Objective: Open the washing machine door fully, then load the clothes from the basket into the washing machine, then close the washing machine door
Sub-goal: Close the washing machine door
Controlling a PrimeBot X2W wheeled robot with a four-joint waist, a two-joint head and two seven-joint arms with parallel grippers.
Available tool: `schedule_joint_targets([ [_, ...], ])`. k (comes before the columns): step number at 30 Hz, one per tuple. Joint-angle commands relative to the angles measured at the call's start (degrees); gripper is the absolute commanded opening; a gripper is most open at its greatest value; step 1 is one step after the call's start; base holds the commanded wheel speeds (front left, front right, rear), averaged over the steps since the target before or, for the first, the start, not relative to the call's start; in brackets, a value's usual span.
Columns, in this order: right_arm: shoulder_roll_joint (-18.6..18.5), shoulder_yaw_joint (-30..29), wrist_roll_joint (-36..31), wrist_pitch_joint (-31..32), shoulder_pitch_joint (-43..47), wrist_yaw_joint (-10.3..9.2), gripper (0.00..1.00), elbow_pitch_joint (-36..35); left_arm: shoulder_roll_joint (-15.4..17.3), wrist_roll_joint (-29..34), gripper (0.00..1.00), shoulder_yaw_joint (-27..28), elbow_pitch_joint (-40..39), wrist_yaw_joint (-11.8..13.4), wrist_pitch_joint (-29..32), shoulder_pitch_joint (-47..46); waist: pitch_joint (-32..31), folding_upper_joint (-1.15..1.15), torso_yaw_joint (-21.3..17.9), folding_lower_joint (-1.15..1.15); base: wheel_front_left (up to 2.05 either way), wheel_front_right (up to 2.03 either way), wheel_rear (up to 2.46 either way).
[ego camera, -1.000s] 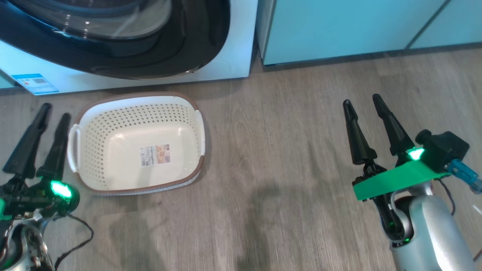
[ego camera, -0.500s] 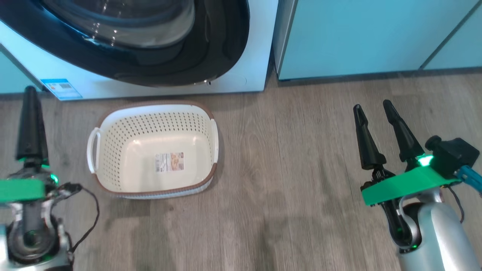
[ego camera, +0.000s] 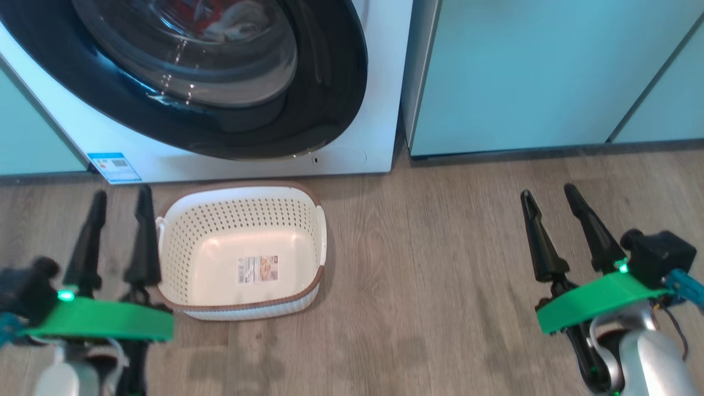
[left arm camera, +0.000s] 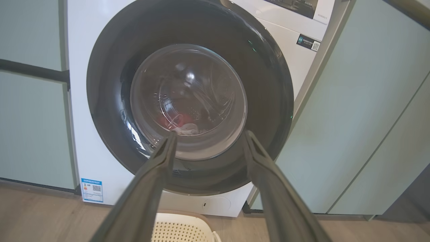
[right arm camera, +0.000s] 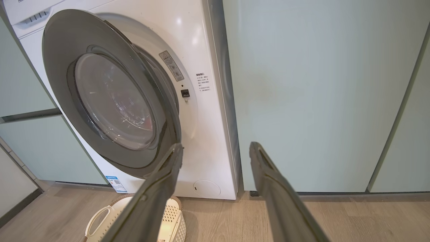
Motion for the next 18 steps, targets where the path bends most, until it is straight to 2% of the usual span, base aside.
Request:
schedule_joint_targets([
  [1, -0.03, 0.87, -0.47, 0.36, -0.33, 0.0, 1.0, -2.34, 1.58, 2.23, 1.0, 1.31, -1.29, 0.75, -0.73, -0.85, -0.8, 0.0, 0.28, 0.0, 0.0, 0.0, 0.0],
  [10, -0.03, -0.37, -1.24, 2.08, 2.67, 0.0, 1.0, -3.72, 2.9, 11.07, 1.0, -2.19, 2.81, 3.6, -2.88, 2.89, -3.06, 0.0, 1.17, 0.0, 0.0, 0.0, 0.0],
  [18, -0.03, -0.48, -1.05, 2.36, 3.14, 0.0, 1.0, -3.96, 3.24, 12.74, 1.0, -2.88, 4.42, 4.68, -3.47, 2.94, -3.22, 0.0, 1.52, 0.0, 0.0, 0.0, 0.0],
])
